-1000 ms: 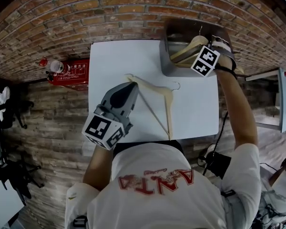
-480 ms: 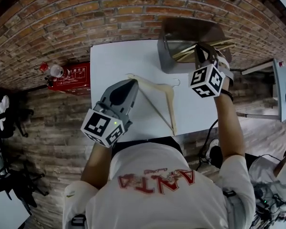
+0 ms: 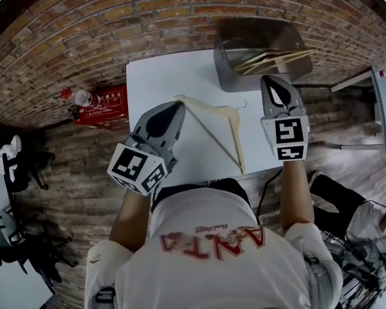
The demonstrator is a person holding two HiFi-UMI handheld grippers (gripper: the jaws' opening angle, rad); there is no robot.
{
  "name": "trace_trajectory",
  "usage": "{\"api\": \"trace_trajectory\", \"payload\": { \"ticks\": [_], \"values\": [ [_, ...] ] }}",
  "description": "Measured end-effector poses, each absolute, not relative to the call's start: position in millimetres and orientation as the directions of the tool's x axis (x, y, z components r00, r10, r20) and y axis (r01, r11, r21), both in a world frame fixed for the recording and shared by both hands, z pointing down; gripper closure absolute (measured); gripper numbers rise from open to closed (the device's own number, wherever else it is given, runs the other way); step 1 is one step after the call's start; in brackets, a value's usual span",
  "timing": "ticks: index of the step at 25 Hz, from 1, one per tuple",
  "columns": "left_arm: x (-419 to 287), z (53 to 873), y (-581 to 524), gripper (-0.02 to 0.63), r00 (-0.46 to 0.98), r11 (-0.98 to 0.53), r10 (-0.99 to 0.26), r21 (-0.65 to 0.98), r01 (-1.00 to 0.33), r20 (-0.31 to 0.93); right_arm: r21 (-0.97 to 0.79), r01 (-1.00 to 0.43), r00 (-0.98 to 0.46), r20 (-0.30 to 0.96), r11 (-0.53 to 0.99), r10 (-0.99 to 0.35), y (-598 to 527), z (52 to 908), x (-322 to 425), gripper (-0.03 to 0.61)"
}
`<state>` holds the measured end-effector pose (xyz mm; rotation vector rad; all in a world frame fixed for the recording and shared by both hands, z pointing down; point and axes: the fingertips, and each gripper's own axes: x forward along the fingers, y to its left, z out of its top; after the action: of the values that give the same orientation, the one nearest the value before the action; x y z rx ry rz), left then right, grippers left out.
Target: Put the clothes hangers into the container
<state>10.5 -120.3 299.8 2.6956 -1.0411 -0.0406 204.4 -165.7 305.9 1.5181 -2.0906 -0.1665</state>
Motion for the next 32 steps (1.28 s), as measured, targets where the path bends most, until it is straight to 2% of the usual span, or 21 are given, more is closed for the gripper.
{"api": "trace_trajectory", "payload": {
  "ticks": [7,9,27,32],
  "values": [
    [8.9,289.6,-117.4,0.604,0.753,-0.728,-0.656,0.22,-0.649,0.052,0.083,-0.952,-0.266,0.248,0.294,-0.931,-123.0,300.2,216.4,0.575],
    [9.5,287.3,-116.7,0.604,0.754,-0.73,-0.654,0.212,-0.65,0.059,0.039,-0.957,-0.268,0.247,0.286,-0.931,-116.0,306.3,218.4,0.575],
    [17.0,298.5,-113.6,0.604,0.785,-0.759,-0.614,0.212,-0.616,0.084,0.032,-0.972,-0.211,0.331,0.234,-0.92,-105.0,341.3,227.0,0.575],
    [17.1,308.2,-117.1,0.604,0.787,-0.754,-0.609,0.236,-0.612,0.097,0.057,-0.973,-0.181,0.419,0.224,-0.89,-109.6,370.4,228.8,0.572]
  ]
}}
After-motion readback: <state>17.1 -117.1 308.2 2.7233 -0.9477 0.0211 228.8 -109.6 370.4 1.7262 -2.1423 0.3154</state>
